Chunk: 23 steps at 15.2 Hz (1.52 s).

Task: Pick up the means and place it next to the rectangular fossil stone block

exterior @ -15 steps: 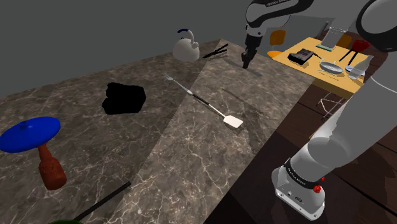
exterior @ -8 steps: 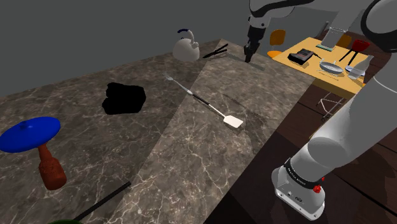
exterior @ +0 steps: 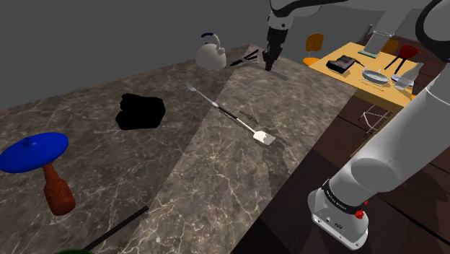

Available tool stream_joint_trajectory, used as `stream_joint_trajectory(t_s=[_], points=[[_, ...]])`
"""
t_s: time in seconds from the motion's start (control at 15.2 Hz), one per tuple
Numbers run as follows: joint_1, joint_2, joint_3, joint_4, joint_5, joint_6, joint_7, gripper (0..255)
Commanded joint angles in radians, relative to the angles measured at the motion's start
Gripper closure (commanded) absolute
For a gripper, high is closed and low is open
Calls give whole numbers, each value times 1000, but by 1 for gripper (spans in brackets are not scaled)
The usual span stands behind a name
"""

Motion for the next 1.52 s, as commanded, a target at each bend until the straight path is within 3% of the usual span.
stream_joint_trajectory(t_s=[0.0, 0.73, 1.45], points=[[22, -1, 23, -5, 2, 3, 46, 255], [149, 77, 147, 91, 19, -16, 292, 255], [282, 267, 245, 344, 9, -78, 523, 255]])
